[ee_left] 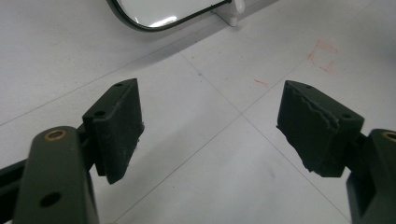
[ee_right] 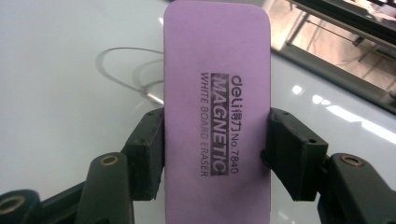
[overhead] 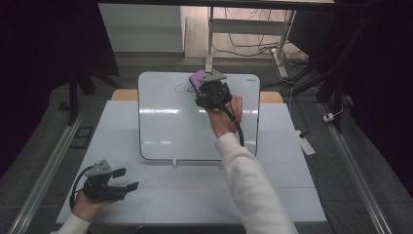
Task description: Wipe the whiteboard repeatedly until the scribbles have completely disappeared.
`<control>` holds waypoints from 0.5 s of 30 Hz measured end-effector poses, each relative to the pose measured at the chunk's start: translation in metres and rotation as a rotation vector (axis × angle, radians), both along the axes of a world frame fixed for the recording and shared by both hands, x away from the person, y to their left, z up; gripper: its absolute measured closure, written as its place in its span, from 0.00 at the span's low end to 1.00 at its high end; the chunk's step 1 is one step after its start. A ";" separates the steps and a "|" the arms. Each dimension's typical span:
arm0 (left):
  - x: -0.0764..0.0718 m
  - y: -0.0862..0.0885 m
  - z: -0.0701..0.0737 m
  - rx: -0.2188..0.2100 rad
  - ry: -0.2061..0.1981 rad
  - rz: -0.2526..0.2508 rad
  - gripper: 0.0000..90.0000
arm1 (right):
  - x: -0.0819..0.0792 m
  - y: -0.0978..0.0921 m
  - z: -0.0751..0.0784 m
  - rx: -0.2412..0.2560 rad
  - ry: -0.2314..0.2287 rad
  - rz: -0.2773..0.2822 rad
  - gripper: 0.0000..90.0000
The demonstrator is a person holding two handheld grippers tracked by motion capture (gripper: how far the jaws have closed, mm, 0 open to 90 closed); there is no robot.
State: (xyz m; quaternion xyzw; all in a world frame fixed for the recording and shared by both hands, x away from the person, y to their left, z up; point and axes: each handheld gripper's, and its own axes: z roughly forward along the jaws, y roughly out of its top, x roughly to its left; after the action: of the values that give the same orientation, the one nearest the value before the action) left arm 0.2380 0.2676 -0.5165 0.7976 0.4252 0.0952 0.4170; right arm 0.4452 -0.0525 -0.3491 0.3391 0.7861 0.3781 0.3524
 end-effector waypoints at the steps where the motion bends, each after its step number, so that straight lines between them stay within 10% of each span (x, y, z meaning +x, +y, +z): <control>1: 0.000 0.000 0.000 -0.001 0.001 0.001 0.25 | -0.001 0.004 -0.001 -0.002 0.004 0.009 0.45; 15: 0.000 0.000 -0.001 0.000 0.000 0.001 0.25 | -0.012 0.044 -0.015 -0.042 0.064 0.119 0.45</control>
State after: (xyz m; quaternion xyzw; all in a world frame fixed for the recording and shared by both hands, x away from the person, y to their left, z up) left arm 0.2383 0.2680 -0.5171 0.7973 0.4259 0.0954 0.4170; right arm 0.4327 -0.0087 -0.3637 0.2964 0.8233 0.3709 0.3112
